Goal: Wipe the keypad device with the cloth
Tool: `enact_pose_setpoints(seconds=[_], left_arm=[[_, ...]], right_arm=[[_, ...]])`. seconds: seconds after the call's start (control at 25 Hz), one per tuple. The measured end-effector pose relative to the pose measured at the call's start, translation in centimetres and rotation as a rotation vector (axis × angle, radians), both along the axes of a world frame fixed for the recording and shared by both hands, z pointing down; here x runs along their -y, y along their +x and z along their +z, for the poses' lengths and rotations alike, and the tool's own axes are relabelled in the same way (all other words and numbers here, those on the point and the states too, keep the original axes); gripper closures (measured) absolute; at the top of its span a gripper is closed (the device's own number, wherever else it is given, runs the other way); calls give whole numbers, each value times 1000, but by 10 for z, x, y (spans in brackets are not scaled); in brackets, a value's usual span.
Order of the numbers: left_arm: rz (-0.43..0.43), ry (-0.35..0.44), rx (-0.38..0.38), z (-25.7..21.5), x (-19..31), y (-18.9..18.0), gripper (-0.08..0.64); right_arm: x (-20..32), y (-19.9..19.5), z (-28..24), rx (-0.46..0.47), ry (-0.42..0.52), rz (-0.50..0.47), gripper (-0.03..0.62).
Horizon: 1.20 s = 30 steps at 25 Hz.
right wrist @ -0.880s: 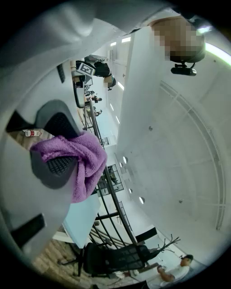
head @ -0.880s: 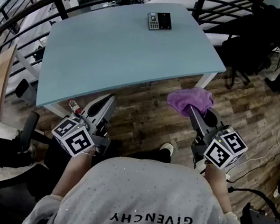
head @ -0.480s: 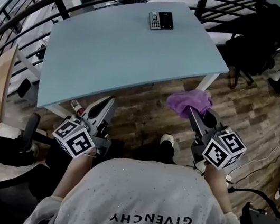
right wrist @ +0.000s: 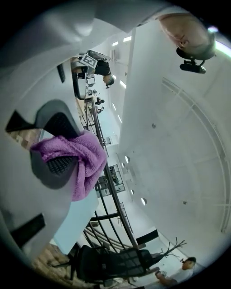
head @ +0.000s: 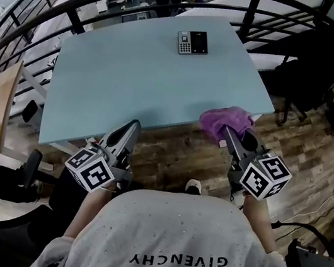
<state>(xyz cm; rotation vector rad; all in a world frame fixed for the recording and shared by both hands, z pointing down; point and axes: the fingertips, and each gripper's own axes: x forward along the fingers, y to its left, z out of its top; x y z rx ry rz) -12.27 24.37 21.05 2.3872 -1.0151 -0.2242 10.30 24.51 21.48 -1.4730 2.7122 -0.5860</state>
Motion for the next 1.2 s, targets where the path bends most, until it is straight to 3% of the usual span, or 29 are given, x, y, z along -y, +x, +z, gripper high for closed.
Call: enact_pose_setpoints(seconds=[0.48, 0.72, 1.04, 1.2], left_arm=[[-83, 65, -28, 6, 103, 59, 560], [-129, 14, -53, 39, 127, 73, 560], [-159, -26, -66, 45, 149, 84, 560], [-148, -31, -38, 45, 152, 90, 560]], right_arm=[[119, 63, 4, 2, 74, -88, 535], [149, 76, 33, 29, 44, -121, 535], [173, 85, 45, 85, 9, -153, 535], [180, 87, 52, 118, -17, -148, 535]])
